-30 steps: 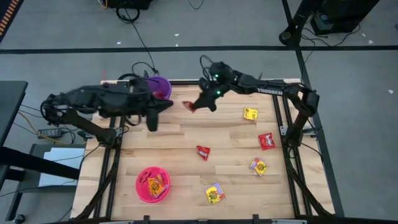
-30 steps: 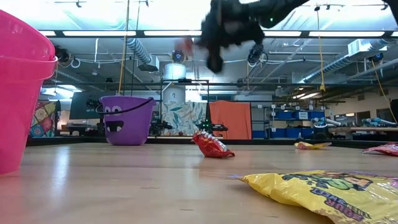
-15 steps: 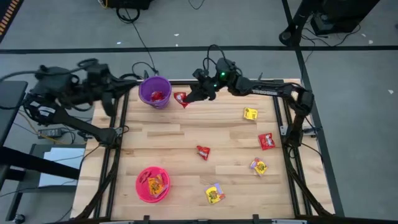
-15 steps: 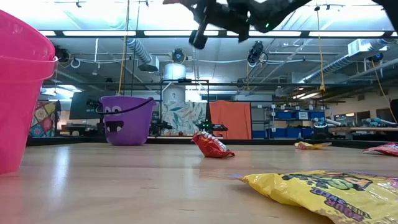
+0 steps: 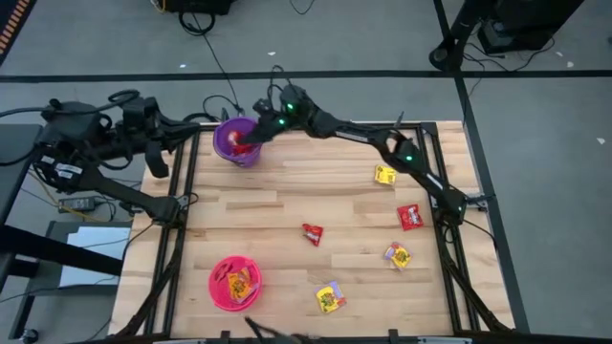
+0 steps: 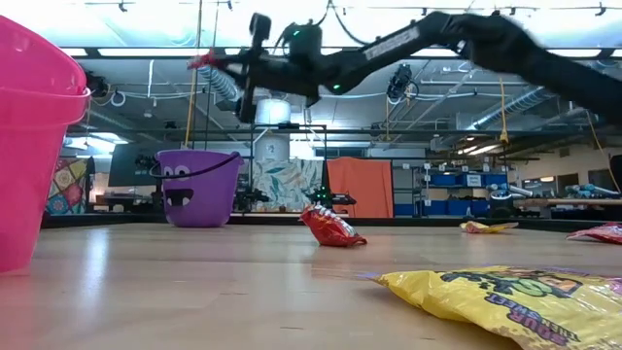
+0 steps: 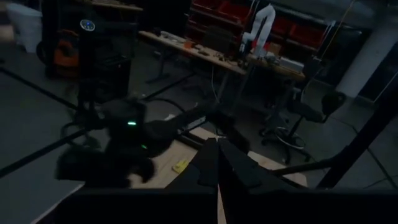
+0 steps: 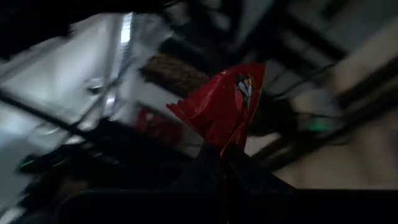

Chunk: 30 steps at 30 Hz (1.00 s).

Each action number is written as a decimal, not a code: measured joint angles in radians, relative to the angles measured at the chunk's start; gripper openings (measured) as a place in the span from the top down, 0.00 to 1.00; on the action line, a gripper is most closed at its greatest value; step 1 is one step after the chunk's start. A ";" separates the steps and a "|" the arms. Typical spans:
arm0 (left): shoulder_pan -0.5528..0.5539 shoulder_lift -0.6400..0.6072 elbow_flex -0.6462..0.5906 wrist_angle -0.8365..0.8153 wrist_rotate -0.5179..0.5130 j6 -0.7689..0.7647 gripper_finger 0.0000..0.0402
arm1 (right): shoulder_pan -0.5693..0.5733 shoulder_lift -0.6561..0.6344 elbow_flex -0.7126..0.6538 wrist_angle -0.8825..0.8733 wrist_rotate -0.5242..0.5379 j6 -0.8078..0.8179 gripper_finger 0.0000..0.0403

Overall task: Sort candy by brand, put in halloween buckets
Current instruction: Put the red candy into the purple bucket

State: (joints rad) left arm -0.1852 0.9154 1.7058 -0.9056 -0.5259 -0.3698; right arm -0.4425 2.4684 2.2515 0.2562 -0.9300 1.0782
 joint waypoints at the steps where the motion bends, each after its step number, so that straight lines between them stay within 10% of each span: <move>1: 0.000 0.000 0.000 -0.004 0.000 0.000 0.99 | -0.010 0.037 0.072 -0.084 0.011 -0.033 0.98; 9: 0.000 0.000 0.000 -0.005 0.001 0.000 0.99 | -0.086 0.019 -0.008 -0.259 0.199 -0.215 0.98; 21: 0.000 0.000 0.000 -0.006 0.003 0.001 0.99 | -0.084 0.015 -0.006 -0.327 0.198 -0.296 0.97; 30: 0.000 0.000 0.000 -0.006 0.003 0.000 0.99 | -0.079 0.015 -0.006 -0.284 0.177 -0.319 0.72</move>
State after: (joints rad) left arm -0.1852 0.9154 1.7054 -0.9116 -0.5224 -0.3698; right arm -0.5213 2.4836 2.2456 -0.0281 -0.7533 0.7593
